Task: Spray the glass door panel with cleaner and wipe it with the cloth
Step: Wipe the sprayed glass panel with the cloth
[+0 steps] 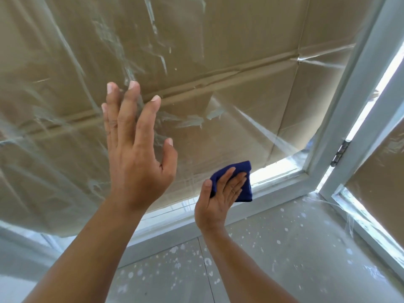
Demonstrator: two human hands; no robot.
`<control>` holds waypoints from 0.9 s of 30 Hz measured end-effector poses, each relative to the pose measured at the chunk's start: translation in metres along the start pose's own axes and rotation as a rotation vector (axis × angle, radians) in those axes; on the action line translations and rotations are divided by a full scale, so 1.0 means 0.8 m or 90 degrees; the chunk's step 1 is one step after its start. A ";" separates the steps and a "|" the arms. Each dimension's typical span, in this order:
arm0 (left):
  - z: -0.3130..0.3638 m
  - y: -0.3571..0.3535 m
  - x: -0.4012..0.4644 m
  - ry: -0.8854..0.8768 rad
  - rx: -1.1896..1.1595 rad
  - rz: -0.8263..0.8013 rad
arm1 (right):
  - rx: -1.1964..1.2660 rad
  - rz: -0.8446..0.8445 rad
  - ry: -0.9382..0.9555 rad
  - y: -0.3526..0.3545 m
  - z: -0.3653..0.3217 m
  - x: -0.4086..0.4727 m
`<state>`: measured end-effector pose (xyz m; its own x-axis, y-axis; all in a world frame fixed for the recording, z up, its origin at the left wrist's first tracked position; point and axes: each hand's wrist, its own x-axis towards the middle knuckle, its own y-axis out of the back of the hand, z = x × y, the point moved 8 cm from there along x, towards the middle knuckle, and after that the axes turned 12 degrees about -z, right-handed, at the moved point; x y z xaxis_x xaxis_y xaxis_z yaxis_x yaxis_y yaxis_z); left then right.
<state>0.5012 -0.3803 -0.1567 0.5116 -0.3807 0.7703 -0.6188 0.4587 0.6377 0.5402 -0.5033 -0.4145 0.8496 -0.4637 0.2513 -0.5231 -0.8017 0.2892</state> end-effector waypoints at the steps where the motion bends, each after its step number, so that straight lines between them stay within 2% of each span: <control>1: 0.000 0.001 0.000 -0.002 -0.002 0.001 | 0.033 0.013 -0.011 0.003 -0.011 0.006; 3: 0.000 0.002 0.000 0.001 0.004 0.003 | 0.025 0.028 0.060 0.007 -0.056 0.014; 5: -0.001 0.002 0.001 0.013 0.016 0.004 | -0.050 0.019 0.180 0.001 -0.100 0.012; 8: -0.003 0.005 0.004 0.025 0.032 0.009 | -0.120 -0.005 0.274 -0.015 -0.108 -0.010; 11: -0.005 0.013 0.006 0.031 0.038 0.022 | -0.111 -0.008 0.193 -0.013 -0.069 -0.012; 14: -0.007 0.023 0.010 0.036 0.033 0.034 | 0.030 0.036 0.014 0.019 -0.054 0.022; 16: -0.008 0.030 0.012 0.040 0.030 0.045 | 0.105 0.087 -0.009 0.050 -0.076 0.053; 19: -0.006 0.036 0.017 0.042 0.028 0.057 | 0.132 0.128 0.053 0.082 -0.136 0.084; 22: -0.001 0.035 0.022 0.042 0.025 0.059 | 0.015 0.085 0.211 0.070 -0.190 0.068; 25: 0.002 0.032 0.025 0.042 0.028 0.054 | -0.152 0.015 0.356 0.034 -0.173 0.033; 27: 0.001 0.032 0.026 0.044 0.030 0.050 | -0.163 0.022 0.311 0.033 -0.133 0.031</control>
<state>0.4952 -0.3771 -0.1245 0.4995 -0.2872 0.8173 -0.6849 0.4468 0.5756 0.5402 -0.4957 -0.3028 0.7332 -0.2103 0.6467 -0.6018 -0.6436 0.4729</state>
